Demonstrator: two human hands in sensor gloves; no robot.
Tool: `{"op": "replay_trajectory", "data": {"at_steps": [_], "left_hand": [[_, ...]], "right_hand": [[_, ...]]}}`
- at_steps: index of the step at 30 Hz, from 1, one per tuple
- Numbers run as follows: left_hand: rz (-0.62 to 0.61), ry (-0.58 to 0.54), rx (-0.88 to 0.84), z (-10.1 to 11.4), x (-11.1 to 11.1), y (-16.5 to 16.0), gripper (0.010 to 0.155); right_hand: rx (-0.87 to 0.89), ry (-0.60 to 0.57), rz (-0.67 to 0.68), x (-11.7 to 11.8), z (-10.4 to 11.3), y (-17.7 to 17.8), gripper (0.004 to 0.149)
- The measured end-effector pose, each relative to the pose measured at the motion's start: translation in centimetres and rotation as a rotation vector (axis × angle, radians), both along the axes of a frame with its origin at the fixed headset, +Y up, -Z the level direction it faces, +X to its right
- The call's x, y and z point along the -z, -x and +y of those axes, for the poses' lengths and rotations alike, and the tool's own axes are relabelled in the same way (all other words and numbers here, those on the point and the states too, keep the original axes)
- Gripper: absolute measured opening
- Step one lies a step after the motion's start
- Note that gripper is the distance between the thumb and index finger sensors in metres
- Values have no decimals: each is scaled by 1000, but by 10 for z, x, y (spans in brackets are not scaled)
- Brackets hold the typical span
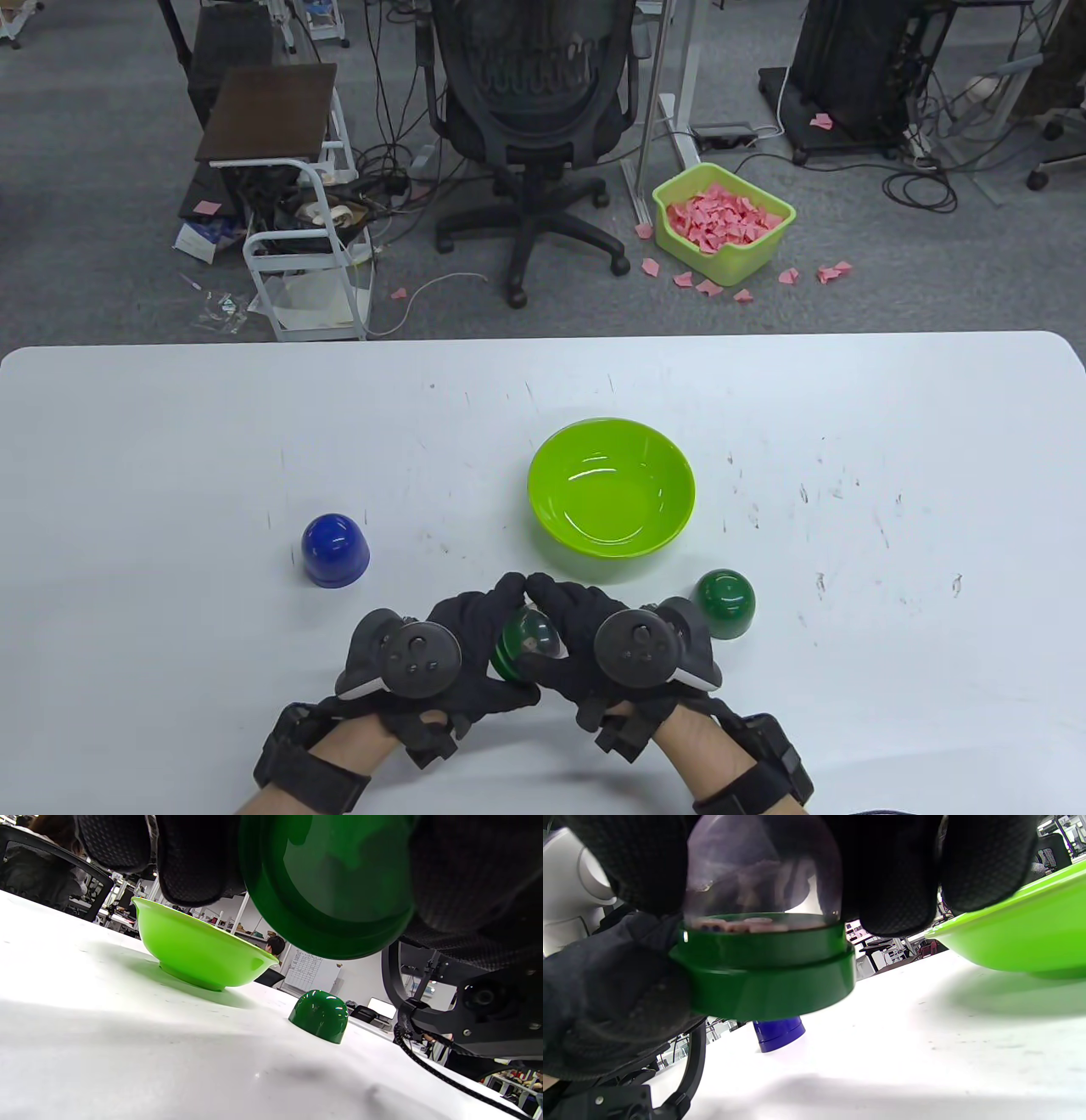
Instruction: Pour dice into bowl
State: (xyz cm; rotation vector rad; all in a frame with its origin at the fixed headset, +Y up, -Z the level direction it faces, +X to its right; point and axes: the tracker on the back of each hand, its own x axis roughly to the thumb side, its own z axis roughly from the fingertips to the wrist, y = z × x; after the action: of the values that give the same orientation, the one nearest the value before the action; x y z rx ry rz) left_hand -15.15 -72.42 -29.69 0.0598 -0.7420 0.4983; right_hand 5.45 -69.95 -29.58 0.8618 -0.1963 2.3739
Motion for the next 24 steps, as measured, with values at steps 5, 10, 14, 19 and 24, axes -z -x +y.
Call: {"op": "replay_trajectory", "data": {"at_steps": [5,10,14,19,24], "left_hand": [[-14,26,-9,0,2,1,110],[21,3,11,-4,6,7,109],[48,29,-8,-6,10,12,106],[96,41,-31,-7,16,22,104],[145,56,-62,-7,22,32,104]], "right_hand": [[10,6,18,-1,2,0,82],[31,-47,-18,0,8,-8,82],[21,-53,-58,5,8,-18,82],[-44,-8,-101,14,2,-26,81],[-95,34,-128,20,-6,-32,81]]}}
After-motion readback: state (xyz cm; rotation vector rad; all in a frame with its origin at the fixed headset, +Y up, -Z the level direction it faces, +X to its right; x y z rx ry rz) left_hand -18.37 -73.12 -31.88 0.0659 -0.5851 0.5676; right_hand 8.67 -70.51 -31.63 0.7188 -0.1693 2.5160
